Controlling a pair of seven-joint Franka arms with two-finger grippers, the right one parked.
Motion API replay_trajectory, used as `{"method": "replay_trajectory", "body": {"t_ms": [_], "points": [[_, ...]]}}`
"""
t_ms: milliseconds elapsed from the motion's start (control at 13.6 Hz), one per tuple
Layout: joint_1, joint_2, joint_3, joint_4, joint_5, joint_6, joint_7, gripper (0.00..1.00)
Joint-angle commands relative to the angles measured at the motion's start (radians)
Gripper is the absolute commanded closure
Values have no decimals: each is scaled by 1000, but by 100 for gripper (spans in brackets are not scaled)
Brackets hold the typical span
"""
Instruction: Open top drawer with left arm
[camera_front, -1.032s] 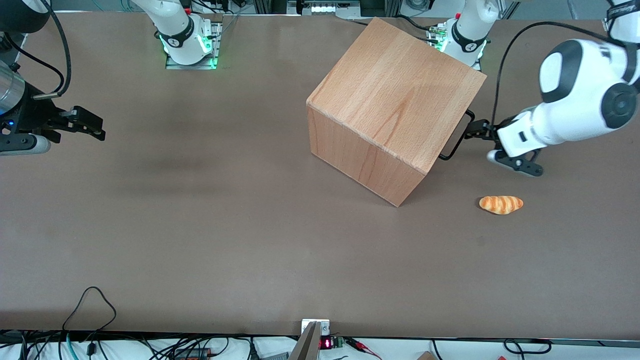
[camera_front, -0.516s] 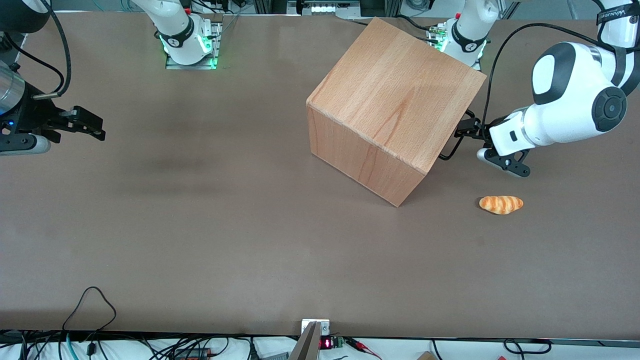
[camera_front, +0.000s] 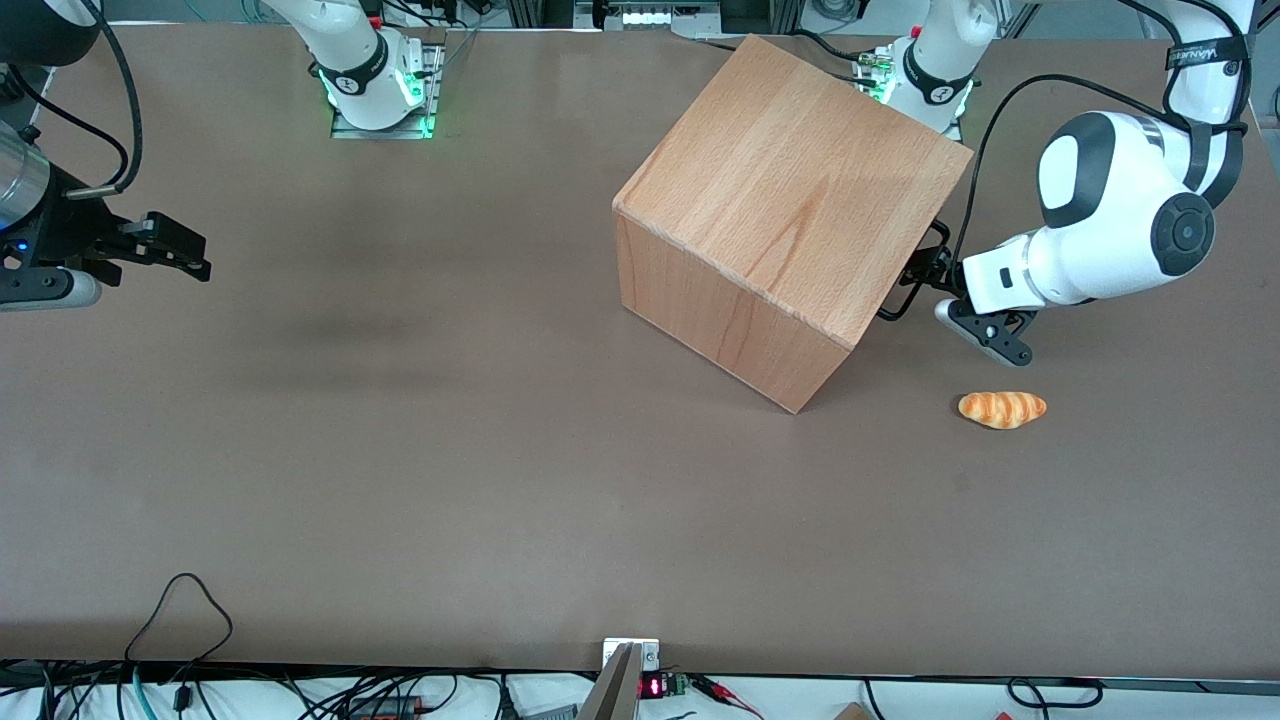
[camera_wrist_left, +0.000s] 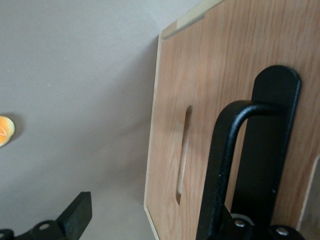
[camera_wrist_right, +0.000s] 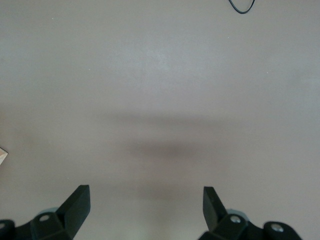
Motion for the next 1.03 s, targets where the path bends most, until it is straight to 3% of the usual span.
{"method": "replay_trajectory", "body": {"t_ms": [0,221,589,958], "points": [[21,16,15,-7,-6,153,29,0],[53,30,56,1,37,206,51,0],[108,87,150,53,30,315,215,0],[110,105,188,174,34,298,209,0]]}}
